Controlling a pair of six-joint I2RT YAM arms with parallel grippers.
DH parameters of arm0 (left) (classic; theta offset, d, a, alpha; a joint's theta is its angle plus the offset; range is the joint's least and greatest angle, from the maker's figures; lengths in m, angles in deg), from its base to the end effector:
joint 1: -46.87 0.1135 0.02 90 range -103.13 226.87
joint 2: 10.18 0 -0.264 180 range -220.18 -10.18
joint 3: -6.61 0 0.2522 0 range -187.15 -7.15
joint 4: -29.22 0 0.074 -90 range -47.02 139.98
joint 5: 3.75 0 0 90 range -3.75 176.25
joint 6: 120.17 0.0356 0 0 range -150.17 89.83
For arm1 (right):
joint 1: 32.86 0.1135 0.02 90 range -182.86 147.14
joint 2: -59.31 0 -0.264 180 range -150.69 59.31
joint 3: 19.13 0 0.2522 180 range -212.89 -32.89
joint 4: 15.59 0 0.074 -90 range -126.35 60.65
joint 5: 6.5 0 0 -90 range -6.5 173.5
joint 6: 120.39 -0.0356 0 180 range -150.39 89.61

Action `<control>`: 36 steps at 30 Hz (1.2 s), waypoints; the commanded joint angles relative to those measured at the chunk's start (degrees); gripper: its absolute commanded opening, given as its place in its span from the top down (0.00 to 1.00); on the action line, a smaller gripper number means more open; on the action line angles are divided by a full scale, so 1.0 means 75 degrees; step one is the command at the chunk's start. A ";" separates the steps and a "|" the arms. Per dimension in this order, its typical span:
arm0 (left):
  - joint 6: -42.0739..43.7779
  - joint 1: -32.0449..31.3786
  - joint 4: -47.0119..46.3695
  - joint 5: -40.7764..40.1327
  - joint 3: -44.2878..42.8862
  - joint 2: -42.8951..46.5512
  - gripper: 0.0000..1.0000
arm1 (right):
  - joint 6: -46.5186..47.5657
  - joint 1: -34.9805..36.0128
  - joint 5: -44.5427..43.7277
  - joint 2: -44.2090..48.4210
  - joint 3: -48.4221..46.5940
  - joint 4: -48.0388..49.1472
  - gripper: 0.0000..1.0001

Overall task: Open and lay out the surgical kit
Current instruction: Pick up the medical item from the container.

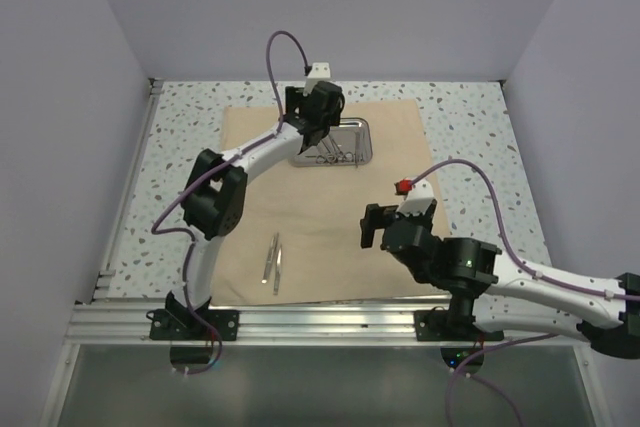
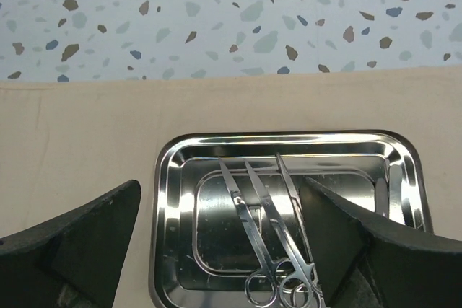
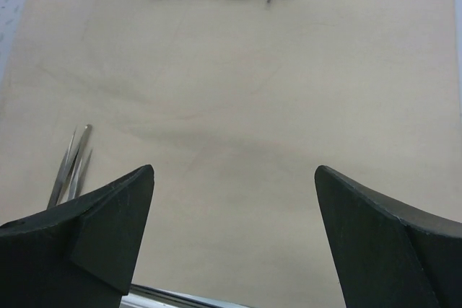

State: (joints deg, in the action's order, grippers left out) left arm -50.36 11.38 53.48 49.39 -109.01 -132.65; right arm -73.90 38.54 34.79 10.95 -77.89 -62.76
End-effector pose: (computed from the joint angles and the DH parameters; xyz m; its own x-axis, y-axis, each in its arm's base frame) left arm 0.4194 -0.2728 0.2532 -0.4108 -0.0462 -0.9105 -0.1017 0.9948 -0.0046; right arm 0.0798 0.1533 0.2980 -0.4369 0.1262 -0.8906 -0.1829 0.9570 0.2253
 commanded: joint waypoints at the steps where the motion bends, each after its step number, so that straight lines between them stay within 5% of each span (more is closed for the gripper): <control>1: -0.0179 0.0161 -0.0064 0.0157 -0.0610 -0.0275 0.05 | 0.0409 -0.0366 0.0024 0.0143 -0.0130 -0.0257 0.03; 9: -0.0824 0.0454 -0.0240 0.0602 -0.0153 -0.0814 0.10 | 0.0703 -0.1246 0.0811 0.0015 -0.0118 -0.0046 0.06; 17: -0.1152 0.0513 -0.0111 0.0977 -0.0293 -0.1423 0.30 | 0.0492 -0.1316 0.0799 -0.0220 -0.0095 -0.0104 0.07; 36: -0.1187 0.0536 0.1002 0.0673 -0.1454 -0.2584 0.52 | 0.0656 -0.1562 0.0670 -0.0173 -0.0329 -0.0409 0.07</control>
State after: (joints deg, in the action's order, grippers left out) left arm -58.33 14.97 56.52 55.36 -119.44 -150.95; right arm -69.75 27.28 41.04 9.33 -77.89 -65.41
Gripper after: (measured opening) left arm 0.489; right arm 0.932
